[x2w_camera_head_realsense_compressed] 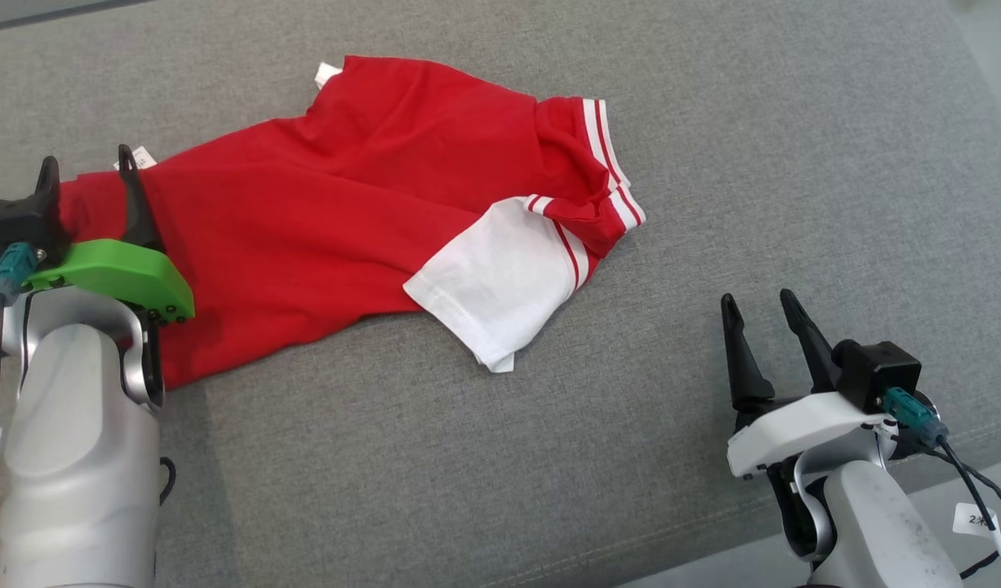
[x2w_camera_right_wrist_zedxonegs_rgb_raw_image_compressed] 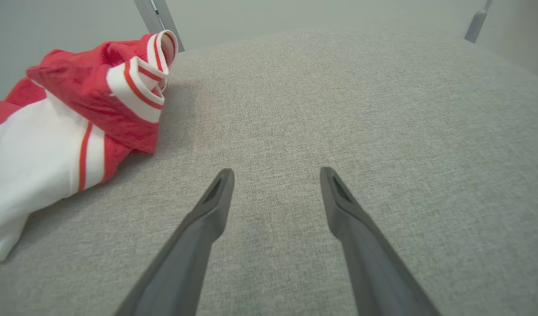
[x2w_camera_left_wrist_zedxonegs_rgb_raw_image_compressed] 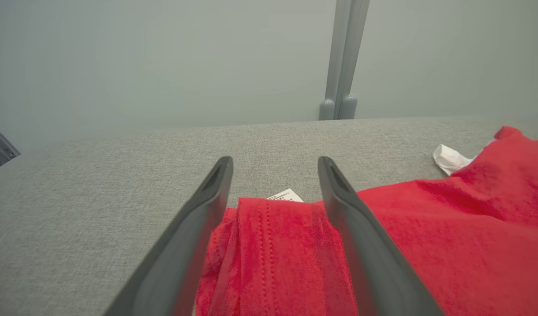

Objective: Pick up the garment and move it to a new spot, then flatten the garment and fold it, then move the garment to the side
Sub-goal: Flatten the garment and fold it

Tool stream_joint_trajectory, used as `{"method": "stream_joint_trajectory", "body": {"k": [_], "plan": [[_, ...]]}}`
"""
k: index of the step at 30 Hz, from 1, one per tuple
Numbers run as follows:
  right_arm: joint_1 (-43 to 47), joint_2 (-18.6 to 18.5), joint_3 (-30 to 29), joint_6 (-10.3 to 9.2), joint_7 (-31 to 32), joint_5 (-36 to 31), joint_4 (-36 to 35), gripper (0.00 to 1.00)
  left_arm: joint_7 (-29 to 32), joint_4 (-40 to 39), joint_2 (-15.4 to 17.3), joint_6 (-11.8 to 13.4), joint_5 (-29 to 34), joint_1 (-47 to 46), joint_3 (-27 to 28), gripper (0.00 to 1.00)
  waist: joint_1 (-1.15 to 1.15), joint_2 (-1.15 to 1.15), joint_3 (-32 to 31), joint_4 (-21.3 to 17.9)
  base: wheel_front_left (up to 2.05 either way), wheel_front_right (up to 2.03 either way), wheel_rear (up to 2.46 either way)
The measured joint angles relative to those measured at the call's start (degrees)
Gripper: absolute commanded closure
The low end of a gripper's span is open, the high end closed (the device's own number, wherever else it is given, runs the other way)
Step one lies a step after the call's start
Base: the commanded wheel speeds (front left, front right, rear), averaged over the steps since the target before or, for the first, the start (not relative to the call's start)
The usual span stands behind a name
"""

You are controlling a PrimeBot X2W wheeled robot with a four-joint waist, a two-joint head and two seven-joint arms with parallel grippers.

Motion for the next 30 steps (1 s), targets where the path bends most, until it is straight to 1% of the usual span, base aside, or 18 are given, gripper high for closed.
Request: {"method": "stream_joint_trajectory", "body": {"k": [5, 9, 13, 17, 20, 23, 30], "plan": [[1.1, 0.0, 0.4, 0.00, 0.0, -0.1, 0.7, 0.00, 0.0, -5.5, -2.4, -1.1, -1.1, 5.3, 1.8, 0.00, 0.00, 0.00, -2.7, 1.3, 0.00, 0.00, 0.00], [2.4, 0.1, 1.0, 0.00, 0.0, 0.3, 1.2, 0.00, 0.0, -9.9, -4.9, -1.9, -1.9, 11.9, 3.2, 0.00, 0.00, 0.00, -5.5, 2.4, 0.00, 0.00, 0.00], [3.5, 0.1, 1.1, 0.00, 0.0, 0.4, 1.7, 0.00, 0.0, -12.3, -6.9, -2.6, -3.2, 18.5, 4.3, 0.00, 0.00, 0.00, -7.9, 3.8, 0.00, 0.00, 0.00], [3.8, 0.1, 1.0, 0.00, 0.0, 0.5, 1.6, 0.00, 0.0, -12.3, -7.6, -3.2, -4.9, 22.7, 3.9, 0.00, 0.00, 0.00, -9.2, 5.4, 0.00, 0.00, 0.00], [3.8, 0.1, 1.0, 0.00, 0.0, 0.5, 1.6, 0.00, 0.0, -11.6, -7.7, -3.6, -6.5, 23.5, 3.0, 0.00, 0.00, 0.00, -9.2, 6.3, 0.00, 0.00, 0.00], [3.7, 0.1, 0.9, 0.00, 0.0, 0.3, 1.5, 0.00, 0.0, -10.8, -7.8, -3.7, -9.1, 23.5, 1.7, 0.00, 0.00, 0.00, -8.5, 6.4, 0.00, 0.00, 0.00], [3.5, -0.1, 0.6, 0.00, 0.0, 0.3, 1.6, 0.00, 0.0, -10.1, -7.9, -4.2, -11.0, 23.6, 0.0, 0.00, 0.00, 0.00, -7.0, 5.6, 0.00, 0.00, 0.00]]}}
